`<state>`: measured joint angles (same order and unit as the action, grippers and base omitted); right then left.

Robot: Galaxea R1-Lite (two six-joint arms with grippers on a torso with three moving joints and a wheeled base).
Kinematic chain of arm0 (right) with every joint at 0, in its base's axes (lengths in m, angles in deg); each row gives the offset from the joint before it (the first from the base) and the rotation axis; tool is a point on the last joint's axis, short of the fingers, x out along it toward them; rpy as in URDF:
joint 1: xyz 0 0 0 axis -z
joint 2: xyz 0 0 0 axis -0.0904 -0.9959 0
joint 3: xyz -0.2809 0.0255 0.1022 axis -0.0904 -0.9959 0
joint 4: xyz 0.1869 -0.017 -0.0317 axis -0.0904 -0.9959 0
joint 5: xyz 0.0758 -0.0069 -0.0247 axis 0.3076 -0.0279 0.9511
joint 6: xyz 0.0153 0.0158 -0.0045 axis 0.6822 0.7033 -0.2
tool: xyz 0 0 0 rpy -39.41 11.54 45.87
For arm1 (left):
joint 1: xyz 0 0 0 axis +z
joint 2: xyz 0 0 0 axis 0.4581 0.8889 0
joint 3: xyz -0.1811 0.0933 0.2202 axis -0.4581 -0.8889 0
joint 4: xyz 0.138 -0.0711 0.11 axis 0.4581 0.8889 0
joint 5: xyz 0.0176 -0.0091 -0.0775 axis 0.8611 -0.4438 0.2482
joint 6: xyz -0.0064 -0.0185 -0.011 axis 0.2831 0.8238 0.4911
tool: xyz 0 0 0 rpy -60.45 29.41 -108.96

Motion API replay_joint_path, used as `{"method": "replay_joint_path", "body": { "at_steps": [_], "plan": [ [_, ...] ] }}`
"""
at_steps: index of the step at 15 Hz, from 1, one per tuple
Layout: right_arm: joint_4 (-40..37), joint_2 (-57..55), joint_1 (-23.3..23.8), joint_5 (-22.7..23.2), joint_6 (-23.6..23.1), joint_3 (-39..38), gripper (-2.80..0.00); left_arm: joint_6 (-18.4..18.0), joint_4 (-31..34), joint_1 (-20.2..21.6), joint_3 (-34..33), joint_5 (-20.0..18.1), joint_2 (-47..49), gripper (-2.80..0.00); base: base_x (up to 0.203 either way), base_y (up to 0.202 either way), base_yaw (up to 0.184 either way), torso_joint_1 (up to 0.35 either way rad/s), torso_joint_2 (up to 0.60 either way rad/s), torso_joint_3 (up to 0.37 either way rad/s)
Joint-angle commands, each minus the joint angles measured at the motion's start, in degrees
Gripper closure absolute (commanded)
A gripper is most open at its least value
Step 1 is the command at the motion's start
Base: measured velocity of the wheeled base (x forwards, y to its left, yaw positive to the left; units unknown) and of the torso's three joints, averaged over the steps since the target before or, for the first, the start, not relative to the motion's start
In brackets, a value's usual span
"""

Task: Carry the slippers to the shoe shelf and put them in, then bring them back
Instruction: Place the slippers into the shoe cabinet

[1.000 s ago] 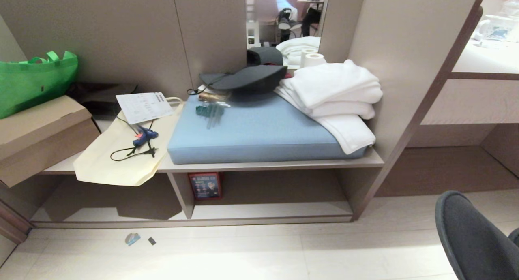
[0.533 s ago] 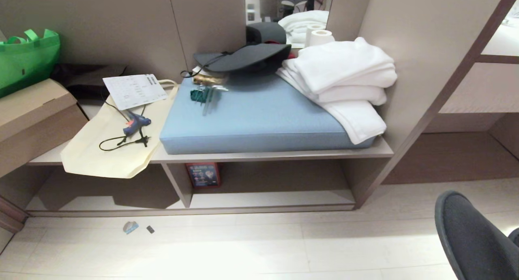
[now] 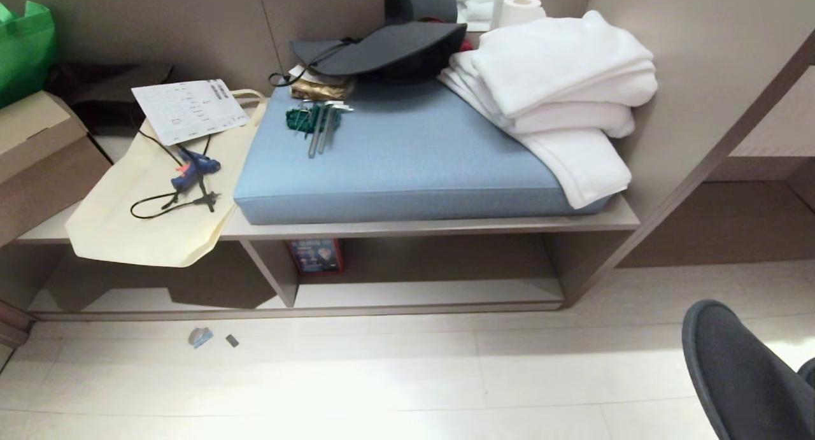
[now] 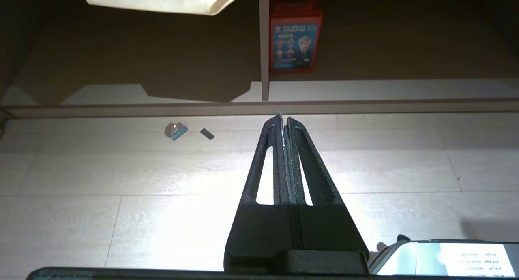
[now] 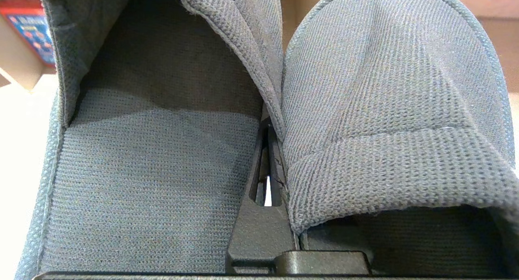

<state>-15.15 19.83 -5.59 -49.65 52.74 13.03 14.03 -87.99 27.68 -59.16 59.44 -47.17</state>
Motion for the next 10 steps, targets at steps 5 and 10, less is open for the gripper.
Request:
{"method": "replay_joint_path", "body": {
  "at_steps": [5, 10],
  "plan": [
    [0.0, -0.1, 0.0, 0.0, 0.0, 0.0, 0.0, 0.0, 0.0, 0.0, 0.0, 0.0, 0.0, 0.0, 0.0, 0.0, 0.0, 0.003, 0.0, -0.195],
    [0.0, -0.1, 0.0, 0.0, 0.0, 0.0, 0.0, 0.0, 0.0, 0.0, 0.0, 0.0, 0.0, 0.0, 0.0, 0.0, 0.0, 0.003, 0.0, -0.197]
  ]
}}
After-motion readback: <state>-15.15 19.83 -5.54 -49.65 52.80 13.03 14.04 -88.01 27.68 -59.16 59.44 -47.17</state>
